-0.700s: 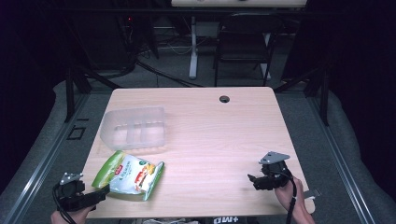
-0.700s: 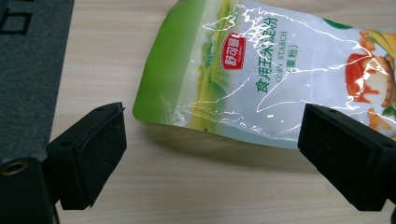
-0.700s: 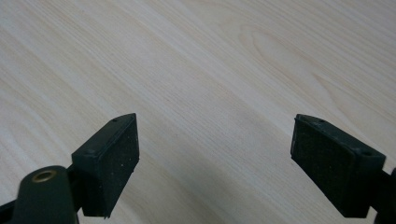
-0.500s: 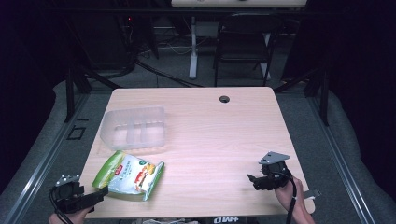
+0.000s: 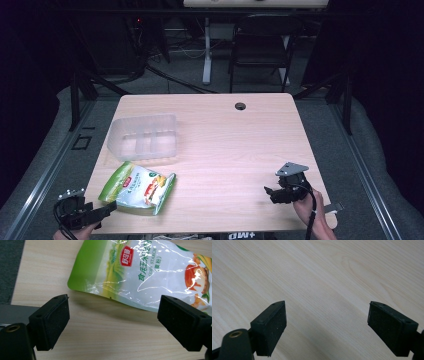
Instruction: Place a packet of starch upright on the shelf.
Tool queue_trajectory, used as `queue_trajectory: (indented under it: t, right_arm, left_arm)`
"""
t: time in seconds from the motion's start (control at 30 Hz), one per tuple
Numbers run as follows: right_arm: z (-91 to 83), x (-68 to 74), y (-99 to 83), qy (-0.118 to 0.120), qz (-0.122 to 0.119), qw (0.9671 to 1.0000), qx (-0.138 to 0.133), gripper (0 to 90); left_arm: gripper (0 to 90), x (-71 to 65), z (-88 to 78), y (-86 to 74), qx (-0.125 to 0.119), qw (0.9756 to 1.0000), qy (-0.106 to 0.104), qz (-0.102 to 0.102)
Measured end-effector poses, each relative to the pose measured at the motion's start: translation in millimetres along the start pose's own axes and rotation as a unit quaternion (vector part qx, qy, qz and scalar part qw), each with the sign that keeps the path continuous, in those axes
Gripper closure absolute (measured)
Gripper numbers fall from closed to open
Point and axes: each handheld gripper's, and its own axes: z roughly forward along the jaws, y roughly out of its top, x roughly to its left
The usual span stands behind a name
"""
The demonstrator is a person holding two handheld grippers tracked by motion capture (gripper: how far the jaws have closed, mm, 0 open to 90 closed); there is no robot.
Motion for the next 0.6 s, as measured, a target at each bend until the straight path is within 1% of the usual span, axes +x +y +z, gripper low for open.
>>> queue_trajectory:
  t: [0.03,0.1,0.13,0.2,0.23,0.4,0.43,0.47,0.5,0.6]
  right_arm:
    - [0.0,0.0,0.0,0.0,0.0,1.0,0.0,14.8]
    - [0.1,0.4,0.0,0.0,0.001,1.0,-0.002,14.8]
    - [-0.1,0.5,0.0,0.0,0.001,1.0,-0.002,14.8]
    - [-0.2,0.6,0.0,-0.001,0.001,1.0,-0.002,14.8]
    - [0.1,0.6,-0.1,0.0,0.001,1.0,-0.002,14.8]
    - [0.1,0.5,0.3,0.0,-0.002,1.0,0.001,14.8]
    - [0.1,0.6,0.3,0.0,-0.002,1.0,0.001,14.8]
    - [0.0,0.6,0.3,0.0,-0.002,1.0,0.001,14.8]
    - [0.0,0.6,0.2,0.0,-0.002,1.0,0.0,14.8]
    - [0.2,0.3,-0.1,0.002,-0.001,1.0,-0.001,14.8]
  left_arm:
    - [11.3,-0.4,1.2,-0.5,-0.002,1.0,-0.001,-0.003]
    - [11.8,0.0,2.6,-0.9,0.0,1.0,-0.005,-0.001]
    - [12.2,0.0,2.5,-0.7,0.008,0.9999,-0.01,-0.003]
    - [13.0,-0.7,5.0,-0.9,0.007,0.9999,-0.013,-0.007]
    - [14.0,-0.6,6.6,-0.7,0.008,0.9998,-0.018,-0.006]
    - [14.6,-2.7,16.3,1.8,0.027,0.999,-0.035,-0.011]
    - [14.6,-3.6,18.3,2.2,0.029,0.9988,-0.036,-0.014]
    - [14.6,-3.5,19.0,3.2,0.034,0.9987,-0.037,-0.008]
    - [14.6,-4.5,20.9,3.7,0.031,0.9987,-0.039,-0.012]
    - [14.8,-4.2,23.0,5.4,0.034,0.9985,-0.041,-0.011]
